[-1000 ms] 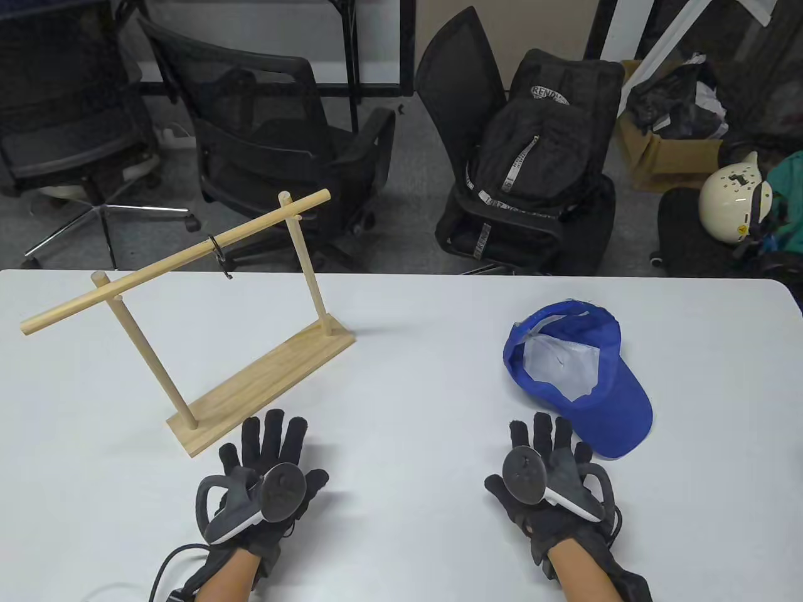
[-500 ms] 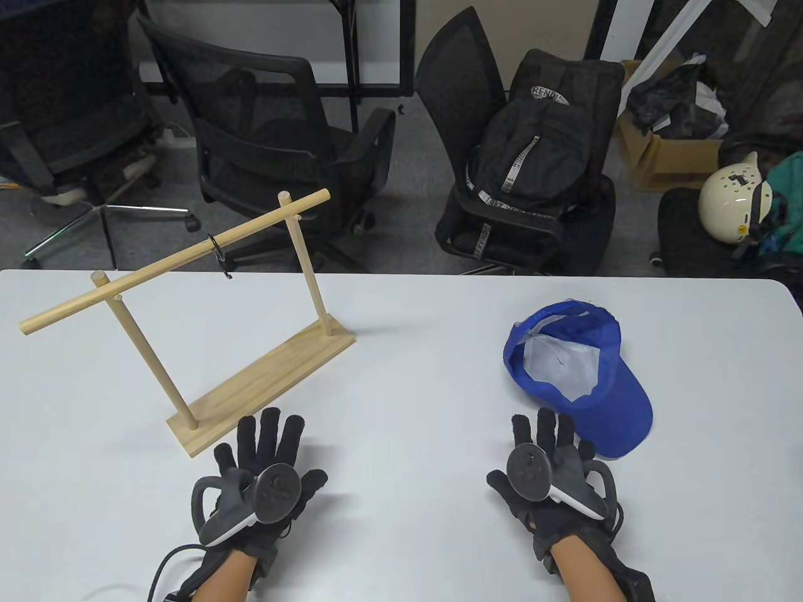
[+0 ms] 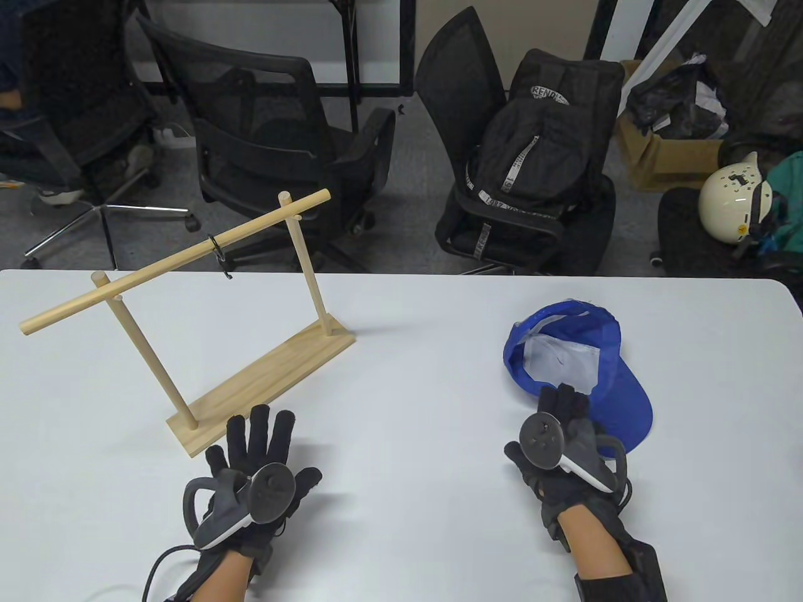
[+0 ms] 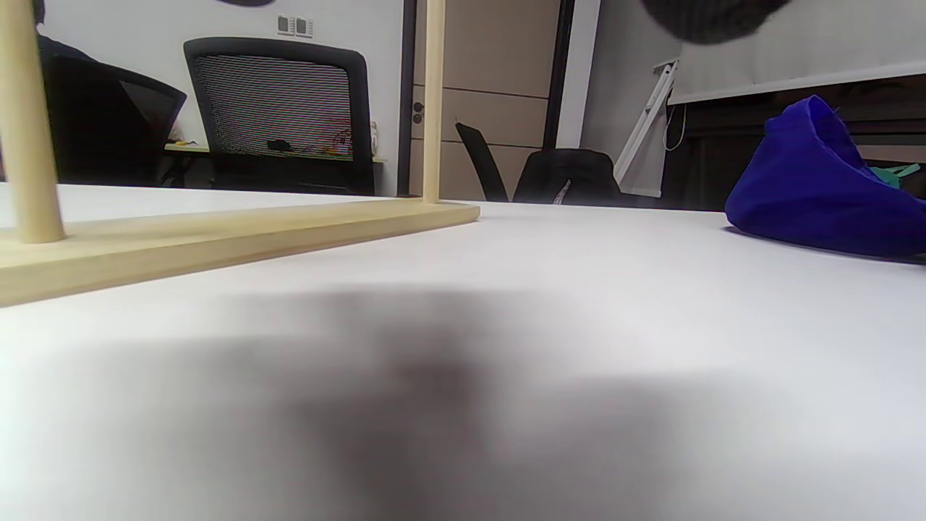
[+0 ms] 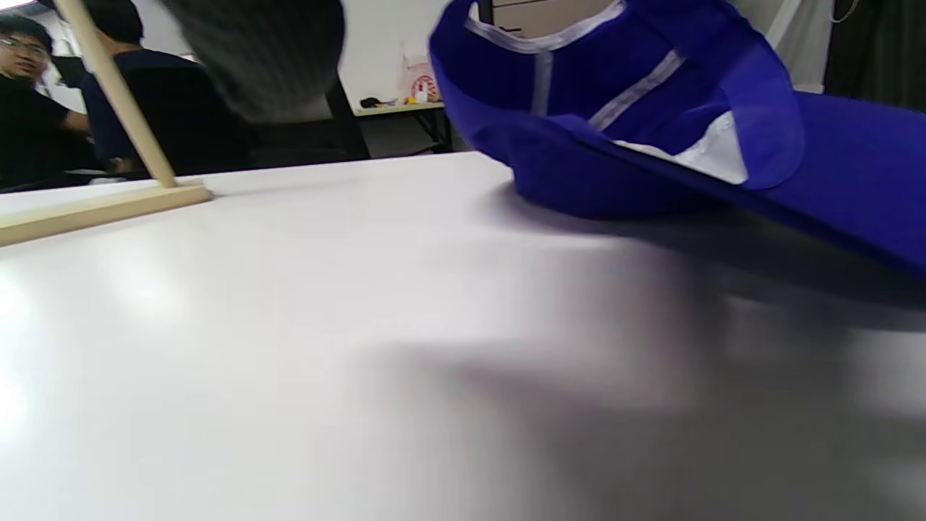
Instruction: Hang the baseball cap on the s-hook
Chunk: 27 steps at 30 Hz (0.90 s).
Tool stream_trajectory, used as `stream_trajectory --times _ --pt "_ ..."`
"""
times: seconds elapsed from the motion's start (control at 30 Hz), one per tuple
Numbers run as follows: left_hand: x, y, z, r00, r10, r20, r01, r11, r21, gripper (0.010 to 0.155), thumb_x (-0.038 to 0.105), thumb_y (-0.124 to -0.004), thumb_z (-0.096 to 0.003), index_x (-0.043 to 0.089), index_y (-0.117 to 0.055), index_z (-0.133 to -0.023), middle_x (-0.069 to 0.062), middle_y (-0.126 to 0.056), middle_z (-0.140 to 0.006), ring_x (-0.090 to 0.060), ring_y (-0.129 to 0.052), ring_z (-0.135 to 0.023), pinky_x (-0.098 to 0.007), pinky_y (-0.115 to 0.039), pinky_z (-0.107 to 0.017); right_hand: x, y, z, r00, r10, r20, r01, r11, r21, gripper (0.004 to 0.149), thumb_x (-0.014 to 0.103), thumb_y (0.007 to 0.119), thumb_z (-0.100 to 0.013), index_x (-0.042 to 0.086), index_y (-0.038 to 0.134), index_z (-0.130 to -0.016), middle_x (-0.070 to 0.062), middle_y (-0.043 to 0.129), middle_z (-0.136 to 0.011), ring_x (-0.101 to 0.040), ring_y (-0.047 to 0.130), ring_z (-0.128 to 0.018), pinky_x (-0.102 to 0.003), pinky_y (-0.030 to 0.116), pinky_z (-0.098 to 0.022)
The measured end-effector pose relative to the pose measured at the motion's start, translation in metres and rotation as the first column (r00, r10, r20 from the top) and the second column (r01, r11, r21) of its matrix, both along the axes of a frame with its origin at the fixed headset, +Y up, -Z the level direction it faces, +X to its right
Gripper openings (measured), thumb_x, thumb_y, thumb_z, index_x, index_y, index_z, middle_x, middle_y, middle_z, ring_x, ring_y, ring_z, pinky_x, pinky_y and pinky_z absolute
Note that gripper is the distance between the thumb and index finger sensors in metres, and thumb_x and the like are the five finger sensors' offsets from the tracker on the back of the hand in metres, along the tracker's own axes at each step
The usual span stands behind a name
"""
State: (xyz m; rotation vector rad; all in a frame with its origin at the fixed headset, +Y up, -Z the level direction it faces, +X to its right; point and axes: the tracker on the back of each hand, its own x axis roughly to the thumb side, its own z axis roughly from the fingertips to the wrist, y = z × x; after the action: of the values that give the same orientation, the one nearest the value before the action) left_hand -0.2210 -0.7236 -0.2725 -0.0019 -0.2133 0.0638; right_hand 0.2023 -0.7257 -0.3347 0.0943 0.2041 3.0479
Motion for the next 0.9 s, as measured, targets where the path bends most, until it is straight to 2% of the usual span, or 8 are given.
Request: stream_trajectory --times 0.2,0.4,0.67,0.8,0.9 --pt "-0.003 0.000 0.000 1.000 -0.004 -0.019 0.004 1.000 -0.011 0.095 0.065 -0.063 -0.0558 0.011 -0.028 -0.125 -0.035 -0.027 -0.128 -0.073 -0.040 -0.110 -0.088 -0.051 -0.061 0.018 -0.019 -0.033 0.994 0.021 0.110 -0.011 0.996 -0.084 0.094 0.035 0.077 -0.052 -0.014 0.014 -0.103 -0.048 0.019 -0.103 -0.070 0.033 -0.095 -0.078 0.055 -0.057" --pt "-0.007 0.000 0.001 0.999 -0.008 -0.040 0.007 1.000 -0.016 0.095 0.065 -0.064 -0.0557 0.011 -0.028 -0.125 -0.035 -0.027 -0.128 -0.073 -0.040 -0.110 -0.088 -0.052 -0.060 0.029 -0.035 -0.049 0.985 0.047 0.166 -0.023 0.990 -0.143 0.088 0.028 0.074 -0.053 -0.015 0.015 -0.102 -0.049 0.023 -0.102 -0.068 0.037 -0.095 -0.073 0.059 -0.059" --pt "-0.008 0.000 0.002 0.999 -0.012 -0.051 0.011 1.000 -0.025 0.094 0.065 -0.064 -0.0556 0.011 -0.029 -0.125 -0.035 -0.028 -0.128 -0.073 -0.041 -0.110 -0.088 -0.052 -0.060 0.034 -0.050 -0.055 0.974 0.112 0.195 -0.072 0.977 -0.202 0.069 0.013 0.068 -0.053 -0.014 0.030 -0.103 -0.045 0.040 -0.102 -0.062 0.054 -0.094 -0.066 0.068 -0.058" --pt "-0.008 0.000 0.001 0.999 -0.007 -0.045 0.006 1.000 -0.026 0.094 0.064 -0.064 -0.0557 0.011 -0.029 -0.125 -0.034 -0.028 -0.128 -0.072 -0.041 -0.110 -0.088 -0.052 -0.060 0.033 -0.048 -0.056 0.964 0.183 0.193 -0.149 0.973 -0.177 0.063 0.010 0.068 -0.052 -0.011 0.039 -0.103 -0.042 0.049 -0.101 -0.059 0.062 -0.092 -0.063 0.072 -0.057" --pt "-0.008 0.000 0.001 0.999 -0.001 -0.040 0.000 1.000 -0.027 0.094 0.064 -0.064 -0.0559 0.011 -0.030 -0.125 -0.035 -0.028 -0.128 -0.072 -0.041 -0.110 -0.088 -0.052 -0.060 0.033 -0.040 -0.054 0.963 0.167 0.212 -0.140 0.981 -0.134 0.061 0.009 0.067 -0.051 -0.011 0.042 -0.103 -0.041 0.054 -0.100 -0.058 0.067 -0.091 -0.062 0.075 -0.056"
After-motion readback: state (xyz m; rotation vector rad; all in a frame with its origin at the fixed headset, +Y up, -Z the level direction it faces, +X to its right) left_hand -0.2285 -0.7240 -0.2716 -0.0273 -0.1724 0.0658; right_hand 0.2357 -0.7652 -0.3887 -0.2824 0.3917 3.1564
